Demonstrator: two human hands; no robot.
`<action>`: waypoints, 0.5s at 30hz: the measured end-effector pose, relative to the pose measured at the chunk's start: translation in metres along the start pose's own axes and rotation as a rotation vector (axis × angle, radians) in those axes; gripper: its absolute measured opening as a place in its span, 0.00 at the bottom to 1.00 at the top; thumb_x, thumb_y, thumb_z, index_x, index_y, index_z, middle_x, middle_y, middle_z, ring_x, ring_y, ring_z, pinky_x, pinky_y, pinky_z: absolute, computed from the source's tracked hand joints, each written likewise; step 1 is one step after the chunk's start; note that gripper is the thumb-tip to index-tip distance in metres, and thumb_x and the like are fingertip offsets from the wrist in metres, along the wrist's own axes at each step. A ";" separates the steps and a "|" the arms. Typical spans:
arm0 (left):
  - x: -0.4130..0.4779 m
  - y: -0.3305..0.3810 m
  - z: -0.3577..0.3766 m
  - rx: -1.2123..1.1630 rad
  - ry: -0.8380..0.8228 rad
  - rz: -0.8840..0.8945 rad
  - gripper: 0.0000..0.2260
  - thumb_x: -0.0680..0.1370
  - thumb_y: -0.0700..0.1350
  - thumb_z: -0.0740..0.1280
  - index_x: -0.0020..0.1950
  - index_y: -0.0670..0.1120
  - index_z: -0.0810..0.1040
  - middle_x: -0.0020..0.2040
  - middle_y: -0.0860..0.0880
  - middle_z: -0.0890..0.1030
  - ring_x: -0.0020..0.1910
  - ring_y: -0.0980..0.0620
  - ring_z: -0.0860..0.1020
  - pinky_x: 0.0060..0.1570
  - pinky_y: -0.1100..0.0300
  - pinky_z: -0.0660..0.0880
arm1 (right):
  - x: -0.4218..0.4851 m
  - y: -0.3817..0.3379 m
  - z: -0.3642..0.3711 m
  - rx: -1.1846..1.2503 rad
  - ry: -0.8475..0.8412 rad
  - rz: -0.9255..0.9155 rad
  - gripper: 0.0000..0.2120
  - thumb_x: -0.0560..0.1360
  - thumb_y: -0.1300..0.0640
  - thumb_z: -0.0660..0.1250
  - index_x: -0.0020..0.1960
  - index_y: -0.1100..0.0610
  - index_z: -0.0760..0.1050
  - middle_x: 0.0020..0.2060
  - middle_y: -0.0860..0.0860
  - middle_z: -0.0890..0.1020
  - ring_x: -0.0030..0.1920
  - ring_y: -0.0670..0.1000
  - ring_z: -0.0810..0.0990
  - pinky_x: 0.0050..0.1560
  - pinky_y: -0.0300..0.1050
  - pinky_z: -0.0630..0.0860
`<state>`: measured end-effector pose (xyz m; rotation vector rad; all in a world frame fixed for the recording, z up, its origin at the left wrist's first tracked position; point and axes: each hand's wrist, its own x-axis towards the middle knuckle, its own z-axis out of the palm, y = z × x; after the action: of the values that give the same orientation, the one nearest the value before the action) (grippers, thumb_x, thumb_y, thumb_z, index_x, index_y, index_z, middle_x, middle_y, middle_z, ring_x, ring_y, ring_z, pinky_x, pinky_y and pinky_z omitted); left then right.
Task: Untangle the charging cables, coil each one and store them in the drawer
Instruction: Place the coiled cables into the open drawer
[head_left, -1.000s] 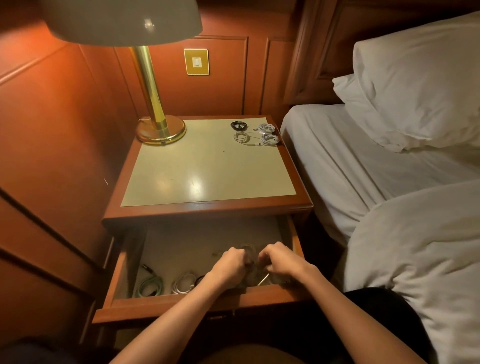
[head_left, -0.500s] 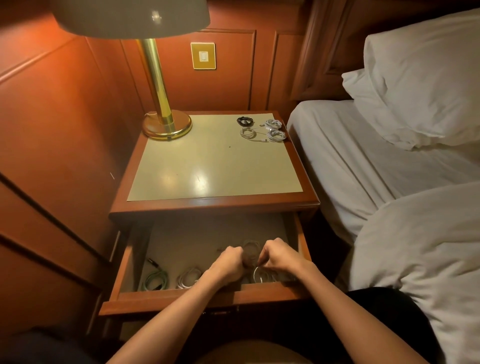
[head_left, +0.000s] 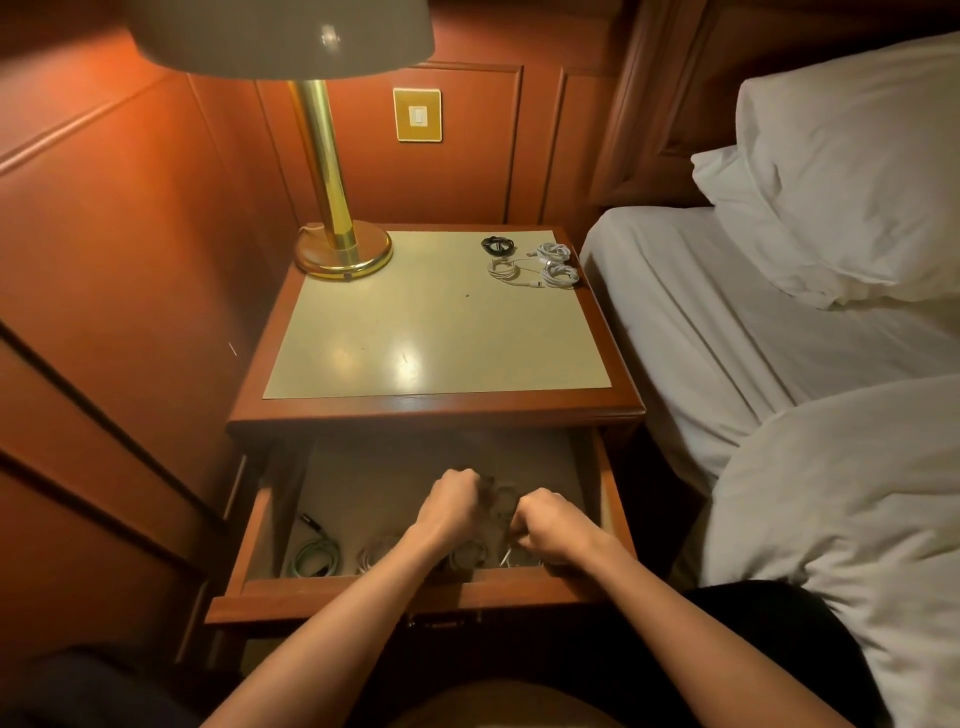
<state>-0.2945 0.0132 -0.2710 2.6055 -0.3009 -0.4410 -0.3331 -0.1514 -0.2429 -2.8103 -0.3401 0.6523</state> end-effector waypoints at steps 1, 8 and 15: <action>0.000 0.003 0.002 -0.026 -0.005 0.006 0.07 0.73 0.42 0.63 0.42 0.47 0.81 0.40 0.48 0.83 0.39 0.46 0.81 0.38 0.51 0.80 | -0.001 -0.001 0.001 -0.009 0.000 -0.001 0.12 0.76 0.62 0.66 0.54 0.53 0.85 0.51 0.52 0.86 0.52 0.54 0.84 0.55 0.46 0.79; 0.009 0.005 0.005 -0.100 -0.003 0.007 0.11 0.74 0.41 0.66 0.53 0.49 0.85 0.50 0.48 0.85 0.49 0.48 0.82 0.47 0.56 0.80 | -0.002 0.004 -0.004 0.031 -0.002 -0.001 0.09 0.78 0.53 0.68 0.52 0.53 0.86 0.47 0.52 0.87 0.49 0.53 0.84 0.52 0.48 0.80; 0.011 0.004 -0.006 -0.041 -0.044 0.002 0.11 0.74 0.41 0.66 0.53 0.49 0.83 0.50 0.47 0.85 0.49 0.47 0.82 0.49 0.53 0.80 | -0.005 0.010 -0.013 0.216 0.140 0.006 0.11 0.78 0.51 0.70 0.57 0.54 0.84 0.52 0.48 0.84 0.50 0.43 0.81 0.58 0.43 0.78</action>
<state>-0.2830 0.0096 -0.2671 2.5584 -0.3063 -0.4992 -0.3298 -0.1643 -0.2320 -2.6331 -0.2205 0.4592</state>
